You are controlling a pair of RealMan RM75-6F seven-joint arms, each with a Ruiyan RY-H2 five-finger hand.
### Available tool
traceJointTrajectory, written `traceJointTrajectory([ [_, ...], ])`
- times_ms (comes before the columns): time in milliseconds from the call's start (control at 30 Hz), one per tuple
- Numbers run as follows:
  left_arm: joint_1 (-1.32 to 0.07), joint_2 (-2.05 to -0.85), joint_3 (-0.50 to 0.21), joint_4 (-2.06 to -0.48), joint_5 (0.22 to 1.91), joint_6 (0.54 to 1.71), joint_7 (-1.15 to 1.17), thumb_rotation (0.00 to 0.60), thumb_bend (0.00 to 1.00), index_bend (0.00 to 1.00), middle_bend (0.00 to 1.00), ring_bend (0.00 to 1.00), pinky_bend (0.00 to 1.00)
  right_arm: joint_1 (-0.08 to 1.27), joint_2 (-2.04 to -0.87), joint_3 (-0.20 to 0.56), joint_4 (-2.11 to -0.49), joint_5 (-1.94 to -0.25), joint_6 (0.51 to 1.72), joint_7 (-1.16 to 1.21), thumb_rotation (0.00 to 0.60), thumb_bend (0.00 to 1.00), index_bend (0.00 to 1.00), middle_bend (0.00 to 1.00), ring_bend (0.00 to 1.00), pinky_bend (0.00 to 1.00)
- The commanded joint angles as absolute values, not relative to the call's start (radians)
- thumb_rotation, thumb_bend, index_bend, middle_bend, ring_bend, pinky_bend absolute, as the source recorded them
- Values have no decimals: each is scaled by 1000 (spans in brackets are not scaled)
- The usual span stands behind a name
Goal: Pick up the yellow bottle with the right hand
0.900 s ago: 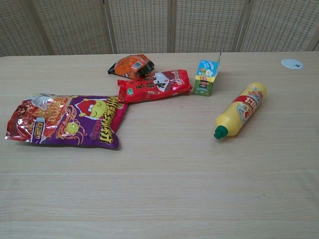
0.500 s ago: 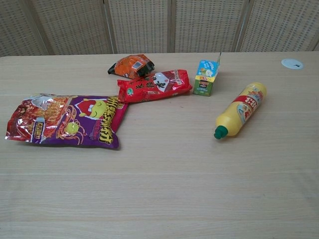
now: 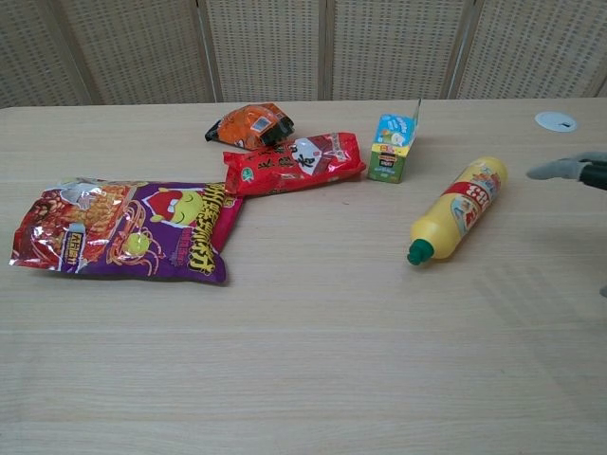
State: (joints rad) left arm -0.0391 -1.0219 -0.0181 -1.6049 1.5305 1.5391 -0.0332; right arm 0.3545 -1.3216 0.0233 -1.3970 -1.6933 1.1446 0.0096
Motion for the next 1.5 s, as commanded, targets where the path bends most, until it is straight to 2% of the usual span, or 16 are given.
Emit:
traceJointTrajectory([
  [33, -41, -1026, -21, -1604, 1523, 1533, -28, 600, 0, 0, 0, 0, 0, 485, -1417, 42, -1196, -1769, 1082, 99, 600, 0, 0, 0, 0, 0],
  [267, -44, -1036, -22, -1599, 1517, 1524, -12, 600, 0, 0, 0, 0, 0, 614, -1538, -1, -867, -1879, 1120, 200, 600, 0, 0, 0, 0, 0],
  [467, -46, -1042, -20, -1597, 1516, 1516, -3, 600, 0, 0, 0, 0, 0, 679, -1625, -52, -671, -1926, 1155, 273, 600, 0, 0, 0, 0, 0],
  [767, -50, -1048, -21, -1593, 1508, 1504, 3, 600, 0, 0, 0, 0, 0, 765, -1695, -123, -556, -1965, 1128, 275, 600, 0, 0, 0, 0, 0],
  [1167, -50, -1046, -23, -1592, 1502, 1500, -1, 600, 0, 0, 0, 0, 0, 817, -1759, -197, -441, -1964, 1056, 285, 600, 10, 5, 0, 0, 0],
  [1200, -51, -1046, -23, -1592, 1501, 1499, -2, 600, 0, 0, 0, 0, 0, 817, -1762, -203, -433, -1965, 1061, 291, 600, 28, 25, 0, 0, 0],
  [1300, -52, -1046, -22, -1593, 1502, 1496, -1, 600, 0, 0, 0, 0, 0, 814, -1776, -223, -395, -1970, 1083, 311, 600, 98, 198, 28, 0, 0],
  [1367, -52, -1047, -21, -1594, 1503, 1495, -1, 600, 0, 0, 0, 0, 0, 809, -1786, -235, -367, -1972, 1097, 331, 600, 150, 338, 145, 0, 0],
  [1400, -52, -1047, -20, -1594, 1503, 1494, 0, 600, 0, 0, 0, 0, 0, 807, -1790, -240, -355, -1972, 1103, 339, 600, 175, 401, 233, 13, 0],
  [1500, -52, -1047, -21, -1595, 1500, 1492, -1, 600, 0, 0, 0, 0, 0, 802, -1798, -256, -324, -1974, 1122, 360, 600, 228, 490, 399, 117, 18],
])
